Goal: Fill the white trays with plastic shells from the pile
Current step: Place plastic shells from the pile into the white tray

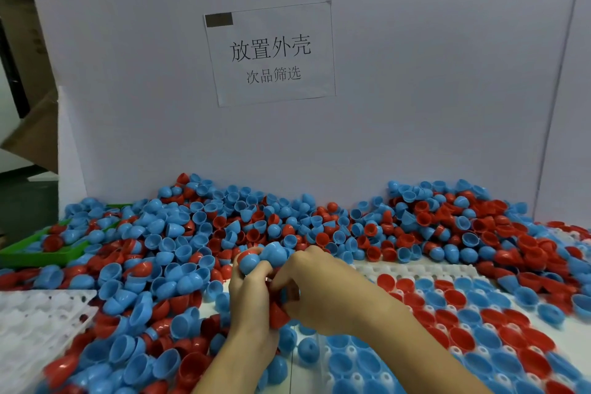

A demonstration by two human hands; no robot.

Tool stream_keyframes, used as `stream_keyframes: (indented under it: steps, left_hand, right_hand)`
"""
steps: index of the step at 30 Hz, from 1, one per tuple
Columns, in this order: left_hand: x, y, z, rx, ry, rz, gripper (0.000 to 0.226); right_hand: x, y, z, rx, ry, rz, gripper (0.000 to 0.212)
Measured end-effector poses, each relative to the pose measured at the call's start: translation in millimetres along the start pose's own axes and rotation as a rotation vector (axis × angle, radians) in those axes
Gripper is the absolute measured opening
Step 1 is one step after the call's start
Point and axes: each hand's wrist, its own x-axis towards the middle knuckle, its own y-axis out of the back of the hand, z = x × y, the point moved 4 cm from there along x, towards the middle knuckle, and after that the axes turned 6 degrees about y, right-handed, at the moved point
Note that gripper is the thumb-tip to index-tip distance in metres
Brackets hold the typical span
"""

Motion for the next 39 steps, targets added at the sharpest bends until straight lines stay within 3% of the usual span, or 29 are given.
stream_keyframes:
  steps: [3, 8, 11, 15, 19, 25, 32, 37, 39]
  left_hand:
    - [0, 0, -2, -0.002, 0.073, -0.016, 0.022]
    - [4, 0, -9, -0.036, 0.225, -0.079, 0.043]
    - [7, 3, -10, -0.096, 0.266, -0.111, 0.019]
    - [9, 5, -8, -0.065, 0.258, -0.157, 0.017]
    - [9, 5, -7, -0.063, 0.283, -0.089, 0.015]
    - [9, 8, -2, -0.074, 0.282, -0.011, 0.02]
    - [13, 13, -1, -0.073, 0.282, 0.021, 0.017]
    - [14, 13, -2, -0.062, 0.271, 0.025, 0.012]
    - [16, 14, -2, -0.059, 0.243, 0.034, 0.005]
  right_hand:
    - [1, -2, -1, 0.007, 0.004, 0.03, 0.025]
    - [4, -4, 3, 0.065, -0.017, 0.079, 0.022]
    - [4, -3, 5, 0.146, -0.026, 0.091, 0.019]
    - [4, 11, 5, 0.461, -0.025, 0.127, 0.012]
    - [-6, 35, 20, 0.777, -0.113, 0.175, 0.01]
    - [-30, 65, 71, 1.305, -0.35, 0.448, 0.025]
    - [-52, 72, 133, 1.223, -0.558, 0.483, 0.023]
    - [-33, 57, 144, 1.051, -0.611, 0.356, 0.02]
    - [-18, 42, 142, 0.873, -0.602, 0.276, 0.016]
